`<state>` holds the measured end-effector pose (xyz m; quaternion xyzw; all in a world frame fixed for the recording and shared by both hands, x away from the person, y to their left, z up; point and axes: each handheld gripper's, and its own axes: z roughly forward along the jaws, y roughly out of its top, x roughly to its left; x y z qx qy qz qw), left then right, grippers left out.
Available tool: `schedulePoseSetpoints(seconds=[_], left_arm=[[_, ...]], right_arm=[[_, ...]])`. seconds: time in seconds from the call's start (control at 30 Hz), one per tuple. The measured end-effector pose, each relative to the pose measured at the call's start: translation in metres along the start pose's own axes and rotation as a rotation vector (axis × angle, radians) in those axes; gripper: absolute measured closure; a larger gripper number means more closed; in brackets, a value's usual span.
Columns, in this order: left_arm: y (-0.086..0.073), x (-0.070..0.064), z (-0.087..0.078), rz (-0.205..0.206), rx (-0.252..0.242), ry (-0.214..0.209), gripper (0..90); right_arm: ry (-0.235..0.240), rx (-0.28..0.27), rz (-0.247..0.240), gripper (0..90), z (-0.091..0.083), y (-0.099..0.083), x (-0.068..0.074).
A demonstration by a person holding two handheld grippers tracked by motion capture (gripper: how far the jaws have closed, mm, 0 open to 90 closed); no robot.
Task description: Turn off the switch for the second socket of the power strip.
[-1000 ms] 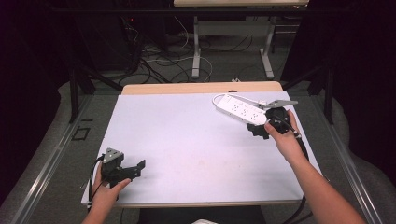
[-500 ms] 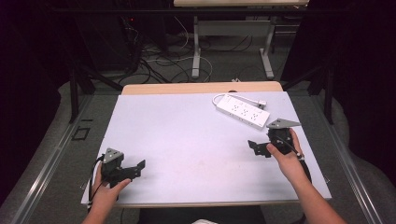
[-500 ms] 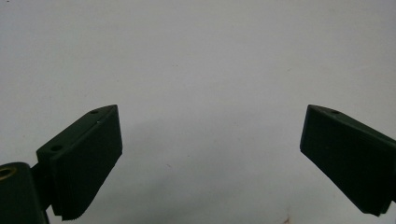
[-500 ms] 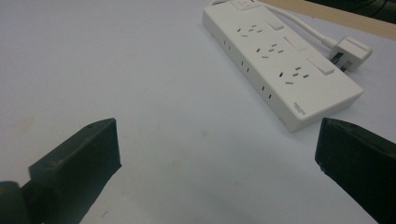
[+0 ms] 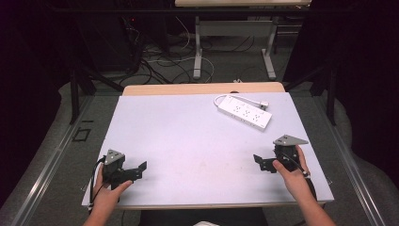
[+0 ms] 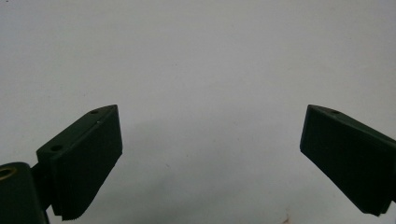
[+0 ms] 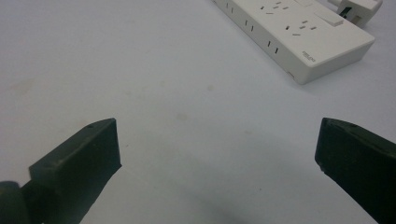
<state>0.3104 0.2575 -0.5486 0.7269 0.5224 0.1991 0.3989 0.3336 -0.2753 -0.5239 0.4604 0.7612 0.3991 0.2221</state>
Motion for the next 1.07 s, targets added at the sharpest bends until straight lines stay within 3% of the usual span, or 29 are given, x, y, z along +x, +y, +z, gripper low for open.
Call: schedulePoseSetpoints(seconds=[0.33,0.6,0.8,1.07], left_arm=[[0.000,0.000,0.000,0.001,0.000,-0.001,5.5],[0.000,0.000,0.000,0.003,-0.002,-0.003,5.5],[0.000,0.001,-0.001,0.002,-0.001,-0.003,5.5],[0.001,0.001,-0.001,0.007,-0.002,-0.002,5.5]], right_arm=[[-0.031,-0.014,-0.012,0.0,0.002,-0.014,-0.003],[-0.049,0.007,0.000,0.0,0.008,-0.025,-0.007],[-0.035,0.015,0.023,0.0,0.010,-0.028,-0.006],[-0.031,0.018,0.018,0.0,0.010,-0.028,-0.004]])
